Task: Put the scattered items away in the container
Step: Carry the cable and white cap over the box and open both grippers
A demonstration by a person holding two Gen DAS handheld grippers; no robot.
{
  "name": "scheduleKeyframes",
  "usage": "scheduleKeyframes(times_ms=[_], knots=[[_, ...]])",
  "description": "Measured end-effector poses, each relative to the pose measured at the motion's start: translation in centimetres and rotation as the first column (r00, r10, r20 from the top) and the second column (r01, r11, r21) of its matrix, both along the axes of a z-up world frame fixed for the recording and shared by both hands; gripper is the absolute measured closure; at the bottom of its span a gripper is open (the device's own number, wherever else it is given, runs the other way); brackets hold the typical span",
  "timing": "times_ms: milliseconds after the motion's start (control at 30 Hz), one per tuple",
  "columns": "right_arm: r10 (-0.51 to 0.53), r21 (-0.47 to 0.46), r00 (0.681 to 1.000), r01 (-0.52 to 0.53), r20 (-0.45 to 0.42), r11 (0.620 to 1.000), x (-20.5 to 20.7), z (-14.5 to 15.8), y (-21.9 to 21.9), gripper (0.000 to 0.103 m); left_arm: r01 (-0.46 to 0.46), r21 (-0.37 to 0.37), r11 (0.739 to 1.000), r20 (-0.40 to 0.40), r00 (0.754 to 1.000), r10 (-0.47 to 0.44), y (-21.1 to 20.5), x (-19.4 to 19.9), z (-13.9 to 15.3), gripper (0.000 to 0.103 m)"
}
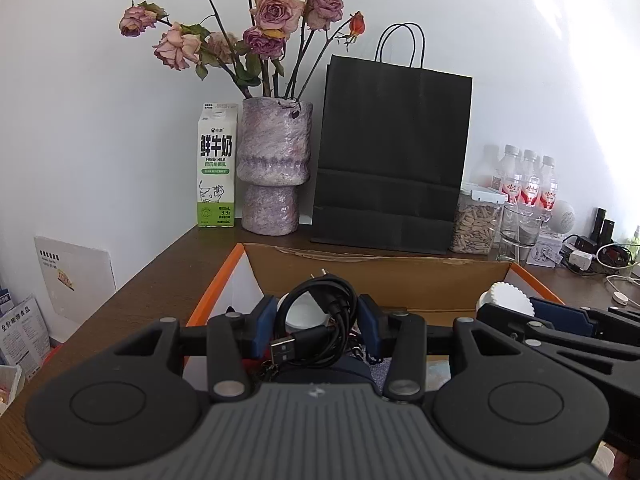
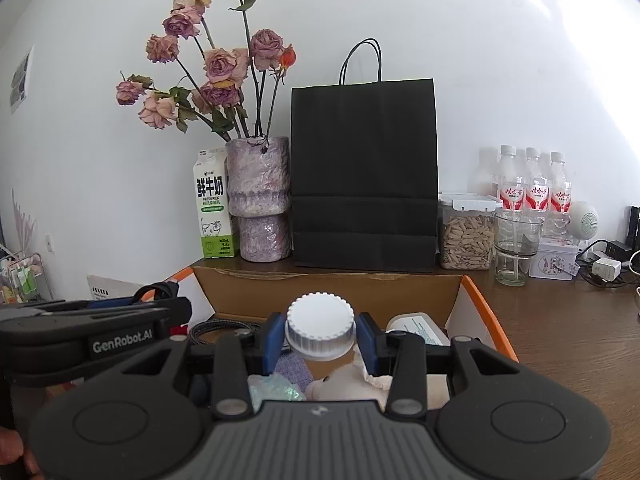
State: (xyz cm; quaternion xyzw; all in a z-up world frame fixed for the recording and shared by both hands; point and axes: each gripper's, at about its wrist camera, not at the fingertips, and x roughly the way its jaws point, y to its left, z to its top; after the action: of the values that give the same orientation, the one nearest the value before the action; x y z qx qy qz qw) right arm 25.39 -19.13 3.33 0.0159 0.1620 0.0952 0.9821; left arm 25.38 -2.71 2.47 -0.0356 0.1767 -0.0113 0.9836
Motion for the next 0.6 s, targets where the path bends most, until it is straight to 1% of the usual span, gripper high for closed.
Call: scheduleKeyframes(times_ms=[100,133,167,200,233,267,300,333,400,600], knots=[[0.003,0.010,1.000,-0.003,0.011,1.000,-0.2,0.1,-0.1,0.064,0.000,0.002,1.000,0.020,1.000,0.000,-0.1,-0.3,0.1,0.056],[0.004,0.016,1.000,-0.004,0.016,1.000,-0.4,0.1,-0.2,0.063,-0.011,0.000,1.000,0.032,0.999,0.011,0.0,-0.4,0.1,0.044],[0.003,0.018,1.000,-0.003,0.020,1.000,-0.5,0.2,-0.3,0.058,-0.026,0.001,1.000,0.041,0.999,0.025,0.0,-0.6,0.2,0.031],[0.000,0.018,1.000,0.000,0.023,1.000,-0.6,0.3,-0.3,0.043,-0.061,0.008,0.998,0.051,0.997,0.061,0.1,-0.8,0.3,0.016],[-0.021,0.019,0.999,0.020,0.032,1.000,-0.8,0.4,-0.4,0.026,-0.103,0.017,0.995,0.066,0.993,0.101,0.3,-1.0,0.5,0.005],[-0.046,0.018,0.998,0.045,0.044,0.999,-1.0,0.5,-0.5,0.016,-0.130,0.018,0.991,0.081,0.989,0.128,0.5,-1.1,0.7,0.000],[-0.066,0.021,0.996,0.064,0.058,0.998,-1.1,0.6,-0.7,0.004,-0.135,0.004,0.991,0.093,0.987,0.134,0.8,-1.3,0.8,0.000],[-0.069,0.033,0.995,0.067,0.071,0.997,-1.3,0.7,-1.0,0.000,-0.132,-0.019,0.991,0.098,0.986,0.133,1.2,-1.5,0.8,0.000],[-0.070,0.053,0.994,0.066,0.083,0.996,-1.5,1.0,-1.3,0.000,-0.138,-0.047,0.989,0.097,0.985,0.142,1.6,-1.6,0.9,0.000],[-0.066,0.043,0.994,0.062,0.088,0.997,-1.9,1.1,-1.1,0.000,-0.137,-0.038,0.990,0.102,0.985,0.140,1.5,-2.0,0.9,0.000]])
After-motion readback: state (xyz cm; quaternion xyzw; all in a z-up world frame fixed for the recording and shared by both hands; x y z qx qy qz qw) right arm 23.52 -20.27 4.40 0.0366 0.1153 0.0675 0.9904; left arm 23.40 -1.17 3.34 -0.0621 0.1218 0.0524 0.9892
